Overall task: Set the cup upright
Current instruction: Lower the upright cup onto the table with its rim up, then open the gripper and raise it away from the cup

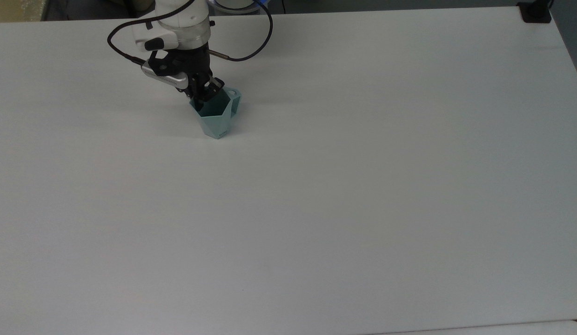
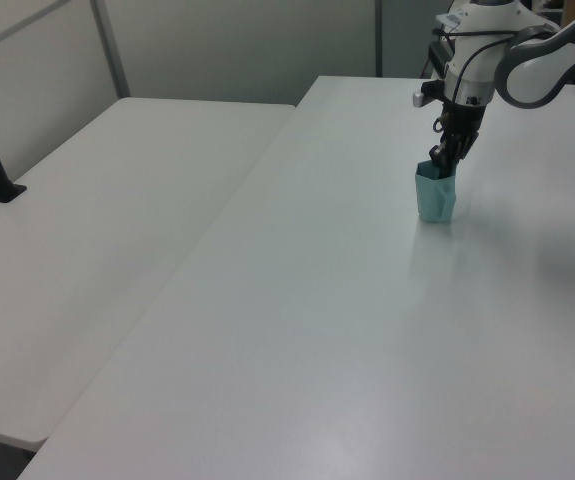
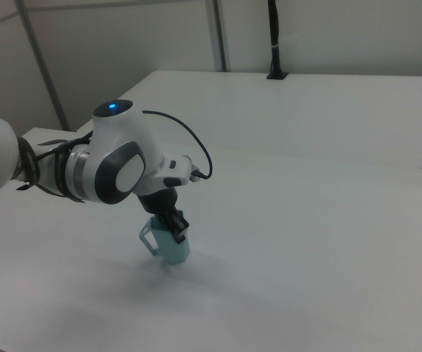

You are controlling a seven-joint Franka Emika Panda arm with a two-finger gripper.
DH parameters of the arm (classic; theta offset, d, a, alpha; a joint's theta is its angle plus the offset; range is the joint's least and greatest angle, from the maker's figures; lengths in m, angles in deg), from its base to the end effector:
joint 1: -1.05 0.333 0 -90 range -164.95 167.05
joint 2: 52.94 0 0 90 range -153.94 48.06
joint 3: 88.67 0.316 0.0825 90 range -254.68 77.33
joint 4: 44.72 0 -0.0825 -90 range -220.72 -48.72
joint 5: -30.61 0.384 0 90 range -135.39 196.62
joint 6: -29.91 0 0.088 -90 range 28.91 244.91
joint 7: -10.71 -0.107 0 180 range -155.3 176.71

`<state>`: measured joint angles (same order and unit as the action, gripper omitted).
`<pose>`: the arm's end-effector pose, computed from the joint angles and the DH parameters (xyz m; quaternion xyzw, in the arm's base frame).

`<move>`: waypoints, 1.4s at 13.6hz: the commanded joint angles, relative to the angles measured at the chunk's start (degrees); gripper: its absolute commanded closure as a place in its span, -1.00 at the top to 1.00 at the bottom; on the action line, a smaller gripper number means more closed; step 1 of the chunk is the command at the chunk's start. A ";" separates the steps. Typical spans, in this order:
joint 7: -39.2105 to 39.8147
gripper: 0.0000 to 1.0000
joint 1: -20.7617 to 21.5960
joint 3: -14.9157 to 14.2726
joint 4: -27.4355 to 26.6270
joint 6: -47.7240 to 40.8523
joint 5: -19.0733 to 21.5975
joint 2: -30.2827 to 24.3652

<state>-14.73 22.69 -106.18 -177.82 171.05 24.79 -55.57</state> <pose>0.5186 0.0372 0.3760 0.9842 -0.1486 0.0963 0.0040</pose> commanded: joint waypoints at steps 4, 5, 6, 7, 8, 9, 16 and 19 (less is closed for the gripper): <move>1.00 0.09 0.51 -0.42 0.47 -3.07 2.40 -0.45; 0.83 0.40 0.60 -0.42 0.47 -3.24 2.40 -0.54; 0.83 0.99 0.60 -0.42 1.08 -3.50 2.40 -0.71; 0.74 1.00 0.60 -0.42 2.74 -5.42 2.40 -0.97; 0.65 1.00 0.51 -0.42 4.49 -7.27 2.40 -1.15; 1.00 1.00 0.51 -0.42 7.12 -9.98 2.40 -1.50; 5.19 1.00 1.57 -0.51 26.64 -25.44 2.57 -1.06; 19.16 1.00 0.34 -0.77 32.18 -36.51 4.66 -1.33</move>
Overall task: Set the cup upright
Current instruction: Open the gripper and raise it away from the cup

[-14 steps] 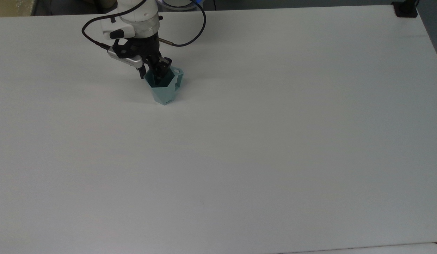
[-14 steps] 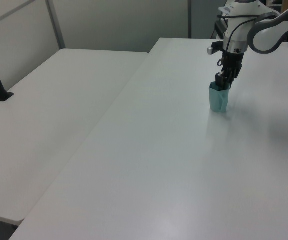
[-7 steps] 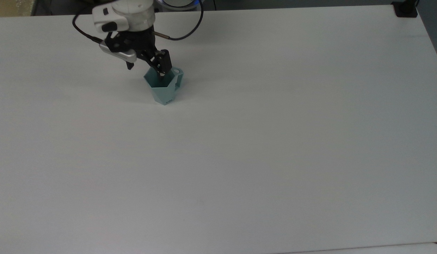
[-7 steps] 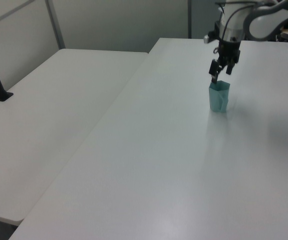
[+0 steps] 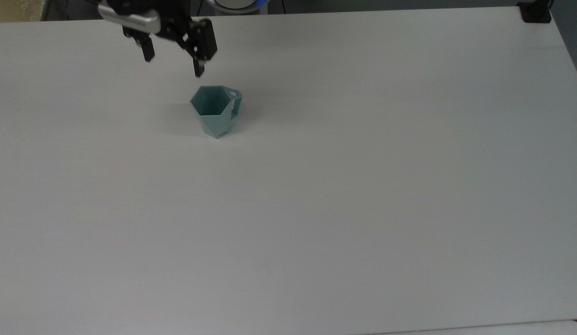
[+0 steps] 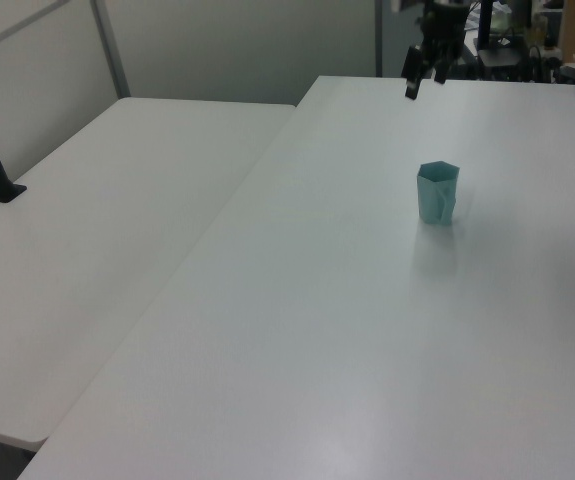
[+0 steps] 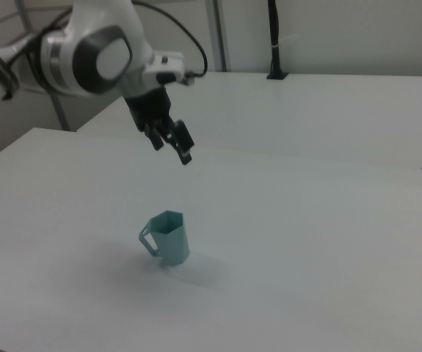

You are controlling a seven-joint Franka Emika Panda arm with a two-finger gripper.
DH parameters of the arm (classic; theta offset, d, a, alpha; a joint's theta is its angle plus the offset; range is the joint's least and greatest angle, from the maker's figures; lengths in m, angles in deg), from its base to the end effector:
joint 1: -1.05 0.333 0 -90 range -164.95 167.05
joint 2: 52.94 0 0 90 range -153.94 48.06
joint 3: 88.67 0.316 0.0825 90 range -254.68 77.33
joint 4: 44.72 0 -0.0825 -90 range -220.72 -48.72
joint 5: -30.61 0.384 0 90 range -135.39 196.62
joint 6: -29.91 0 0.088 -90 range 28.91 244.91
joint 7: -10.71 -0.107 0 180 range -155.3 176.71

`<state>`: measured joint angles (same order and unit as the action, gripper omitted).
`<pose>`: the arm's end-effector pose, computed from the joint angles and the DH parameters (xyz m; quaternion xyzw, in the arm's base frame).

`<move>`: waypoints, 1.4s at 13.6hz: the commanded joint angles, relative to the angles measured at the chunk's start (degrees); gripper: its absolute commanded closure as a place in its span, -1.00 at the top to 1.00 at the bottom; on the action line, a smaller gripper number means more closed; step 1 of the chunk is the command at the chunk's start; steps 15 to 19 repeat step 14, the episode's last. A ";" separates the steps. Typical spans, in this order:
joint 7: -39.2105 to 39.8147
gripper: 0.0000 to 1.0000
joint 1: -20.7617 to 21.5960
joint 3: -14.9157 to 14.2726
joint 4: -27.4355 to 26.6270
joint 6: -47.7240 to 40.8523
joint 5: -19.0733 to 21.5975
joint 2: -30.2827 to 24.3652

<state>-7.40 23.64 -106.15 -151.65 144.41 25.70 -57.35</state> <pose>0.5586 0.0398 0.5634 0.9893 -0.0997 0.1064 0.0078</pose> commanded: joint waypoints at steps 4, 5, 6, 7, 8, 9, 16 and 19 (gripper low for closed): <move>19.25 1.00 -3.34 -0.80 8.93 -18.69 5.36 -0.16; 19.25 1.00 -3.86 -0.80 9.02 -18.70 5.36 -0.59; 19.60 1.00 -4.39 -0.72 9.11 -18.79 5.36 -0.86; 19.52 1.00 -4.57 -0.71 9.11 -18.70 5.36 -1.04; 19.60 1.00 -4.57 -0.71 9.02 -18.61 5.36 -1.30; 19.86 1.00 -4.57 -0.71 9.02 -18.79 5.27 -1.39; 20.04 1.00 -4.66 -0.71 9.02 -18.88 4.57 -1.92; 20.04 1.00 -4.66 -0.71 9.02 -18.88 4.57 -1.92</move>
